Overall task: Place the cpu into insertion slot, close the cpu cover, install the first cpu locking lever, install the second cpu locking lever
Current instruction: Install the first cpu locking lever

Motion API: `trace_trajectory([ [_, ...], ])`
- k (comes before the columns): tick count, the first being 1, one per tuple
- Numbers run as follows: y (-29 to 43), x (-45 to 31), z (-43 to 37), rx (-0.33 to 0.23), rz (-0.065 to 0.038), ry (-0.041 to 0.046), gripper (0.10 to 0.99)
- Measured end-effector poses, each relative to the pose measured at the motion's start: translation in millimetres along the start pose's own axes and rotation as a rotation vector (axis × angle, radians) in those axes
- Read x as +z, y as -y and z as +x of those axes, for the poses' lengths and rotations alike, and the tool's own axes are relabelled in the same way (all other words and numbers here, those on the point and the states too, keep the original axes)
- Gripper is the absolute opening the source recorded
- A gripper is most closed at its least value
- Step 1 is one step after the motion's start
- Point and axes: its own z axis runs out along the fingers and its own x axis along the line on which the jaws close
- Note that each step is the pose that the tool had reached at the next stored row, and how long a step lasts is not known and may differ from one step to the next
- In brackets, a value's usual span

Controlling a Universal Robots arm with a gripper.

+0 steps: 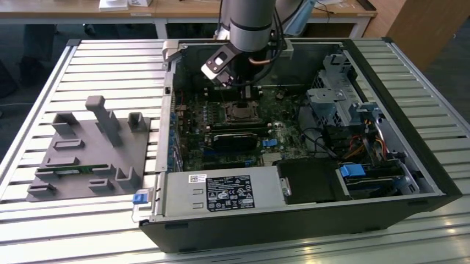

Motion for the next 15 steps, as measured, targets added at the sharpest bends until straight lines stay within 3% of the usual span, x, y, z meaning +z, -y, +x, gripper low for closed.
trace_trajectory([
  [8, 0.0, -3.8, 0.1, 0.0, 0.0, 0.0, 0.106],
  [15, 0.0, -11.8, 0.2, 0.0, 0.0, 0.0001, 0.106],
])
